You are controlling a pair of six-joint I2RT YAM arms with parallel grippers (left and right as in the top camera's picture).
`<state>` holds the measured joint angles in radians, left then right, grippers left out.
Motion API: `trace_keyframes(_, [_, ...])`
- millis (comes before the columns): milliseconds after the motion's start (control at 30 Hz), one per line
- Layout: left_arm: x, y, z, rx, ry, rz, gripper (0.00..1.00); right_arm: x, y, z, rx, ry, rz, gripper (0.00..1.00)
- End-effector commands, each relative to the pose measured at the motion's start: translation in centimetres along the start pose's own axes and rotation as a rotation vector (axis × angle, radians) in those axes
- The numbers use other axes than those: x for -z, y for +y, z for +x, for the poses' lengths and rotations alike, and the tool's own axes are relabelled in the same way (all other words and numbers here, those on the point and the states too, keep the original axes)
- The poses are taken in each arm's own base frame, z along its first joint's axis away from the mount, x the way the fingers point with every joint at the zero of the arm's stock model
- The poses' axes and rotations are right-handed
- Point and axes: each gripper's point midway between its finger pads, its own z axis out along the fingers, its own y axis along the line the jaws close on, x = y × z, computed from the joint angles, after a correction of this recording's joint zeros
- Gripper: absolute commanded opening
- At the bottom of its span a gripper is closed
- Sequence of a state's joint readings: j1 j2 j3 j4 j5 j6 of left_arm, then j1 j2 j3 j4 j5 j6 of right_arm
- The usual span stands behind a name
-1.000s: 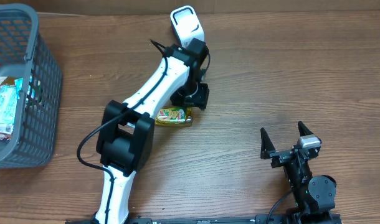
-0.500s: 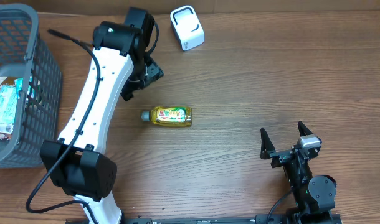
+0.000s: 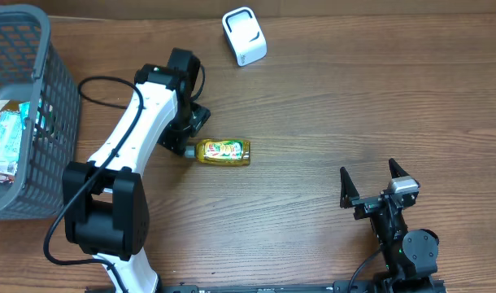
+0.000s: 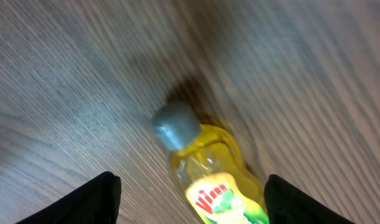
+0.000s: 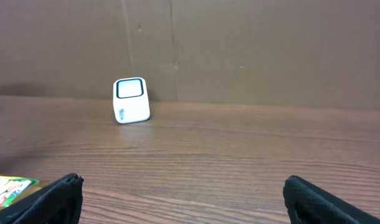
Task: Scan the item barcode
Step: 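Regrasp the lying bottle by its grey cap with the left gripper, then lift the bottle upright by the cap with the left gripper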
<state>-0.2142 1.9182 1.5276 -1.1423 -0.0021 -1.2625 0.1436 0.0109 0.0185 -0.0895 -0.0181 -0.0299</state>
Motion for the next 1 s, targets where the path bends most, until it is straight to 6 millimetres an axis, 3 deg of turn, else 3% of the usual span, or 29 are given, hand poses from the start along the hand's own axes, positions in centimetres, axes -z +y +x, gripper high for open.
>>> trace_keyframes(0, [-2.0,1.6,0.3,0.077,0.051,-0.036,0.75,0.0,-0.3,0.2,0.005,-0.003,0.013,1.00])
trace_keyframes(200, [-5.2,0.9,1.5,0.091,0.134,0.048,0.72,0.0,-0.3,0.2,0.005,-0.003,0.013,1.00])
trace_keyframes(467, [-6.7,2.2,1.4,0.148,0.119,0.018,0.65,0.0,-0.3,0.2,0.005,-0.003,0.013,1.00])
trace_keyframes(667, [-7.6,2.0,1.3,0.145,0.110,0.048,0.64,0.0,-0.3,0.2,0.005,-0.003,0.013,1.00])
trace_keyframes(733, [-7.5,0.6,0.8,0.087,0.089,0.108,0.62,0.0,-0.3,0.2,0.005,-0.003,0.013,1.00])
trace_keyframes(800, [-7.2,-1.8,0.1,-0.083,0.053,0.212,0.62,0.0,-0.3,0.2,0.005,-0.003,0.013,1.00])
trace_keyframes(967, [-6.7,-3.6,0.0,-0.253,0.029,0.295,0.60,0.0,-0.3,0.2,0.005,-0.003,0.013,1.00])
